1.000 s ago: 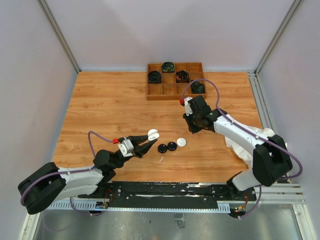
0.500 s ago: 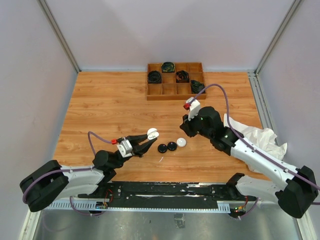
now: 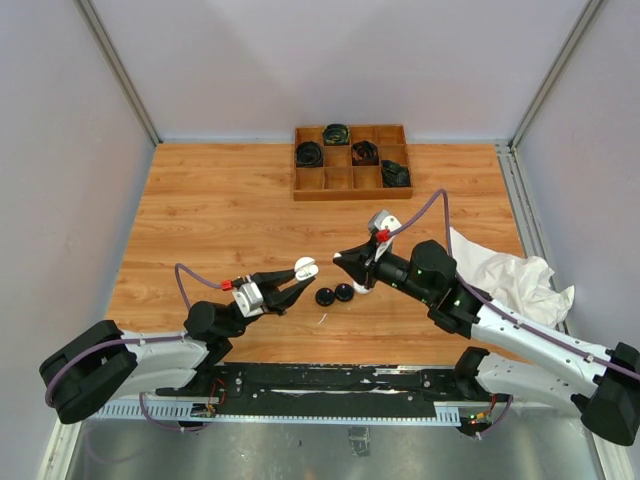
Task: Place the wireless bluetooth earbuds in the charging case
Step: Place the earbud in the charging case.
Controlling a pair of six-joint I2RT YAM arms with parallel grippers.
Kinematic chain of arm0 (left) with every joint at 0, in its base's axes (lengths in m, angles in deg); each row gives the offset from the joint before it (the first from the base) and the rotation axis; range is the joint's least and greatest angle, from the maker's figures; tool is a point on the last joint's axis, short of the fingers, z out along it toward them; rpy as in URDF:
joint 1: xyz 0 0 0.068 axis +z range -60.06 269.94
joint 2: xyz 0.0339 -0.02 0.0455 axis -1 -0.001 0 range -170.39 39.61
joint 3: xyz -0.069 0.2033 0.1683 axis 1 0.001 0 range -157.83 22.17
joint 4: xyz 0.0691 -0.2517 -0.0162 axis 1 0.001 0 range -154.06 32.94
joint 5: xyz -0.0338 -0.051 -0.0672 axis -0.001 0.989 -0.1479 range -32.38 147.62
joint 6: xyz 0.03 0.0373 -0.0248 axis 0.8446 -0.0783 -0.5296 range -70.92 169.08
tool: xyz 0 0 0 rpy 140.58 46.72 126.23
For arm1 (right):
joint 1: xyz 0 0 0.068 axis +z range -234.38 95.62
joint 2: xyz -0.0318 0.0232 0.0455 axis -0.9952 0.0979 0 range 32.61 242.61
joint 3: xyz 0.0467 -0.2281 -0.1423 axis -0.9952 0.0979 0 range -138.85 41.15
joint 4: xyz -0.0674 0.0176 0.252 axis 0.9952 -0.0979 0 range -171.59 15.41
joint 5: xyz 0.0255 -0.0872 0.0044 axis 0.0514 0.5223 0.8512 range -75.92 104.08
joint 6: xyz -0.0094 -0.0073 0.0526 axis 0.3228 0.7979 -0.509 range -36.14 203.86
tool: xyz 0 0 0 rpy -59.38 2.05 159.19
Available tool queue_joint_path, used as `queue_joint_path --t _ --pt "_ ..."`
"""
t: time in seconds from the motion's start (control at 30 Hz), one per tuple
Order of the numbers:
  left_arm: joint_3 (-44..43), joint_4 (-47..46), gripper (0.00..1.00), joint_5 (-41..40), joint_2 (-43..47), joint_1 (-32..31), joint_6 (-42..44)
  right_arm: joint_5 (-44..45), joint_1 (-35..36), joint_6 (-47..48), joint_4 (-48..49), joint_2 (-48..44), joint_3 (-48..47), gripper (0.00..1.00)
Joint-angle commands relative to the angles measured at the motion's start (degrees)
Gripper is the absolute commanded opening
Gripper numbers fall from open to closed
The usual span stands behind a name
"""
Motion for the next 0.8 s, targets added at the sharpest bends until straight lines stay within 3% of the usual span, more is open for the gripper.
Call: queue_joint_path --t 0.0,0.2,0.77 --pt "6.0 -3.9 0.00 1.2 -0.2 0.1 0.7 -2.0 3.8 -0.3 12.7 -1.0 2.0 0.10" --pt "5.9 -4.5 0.00 2.0 -0.3 0.1 -0.1 -3.7 7.0 -0.1 20.3 0.4 3.1 0.10" --pt "6.4 -5.9 0.00 1.9 0.9 0.1 -1.5 -6.8 8.5 -1.8 24.7 4.9 3.1 0.11"
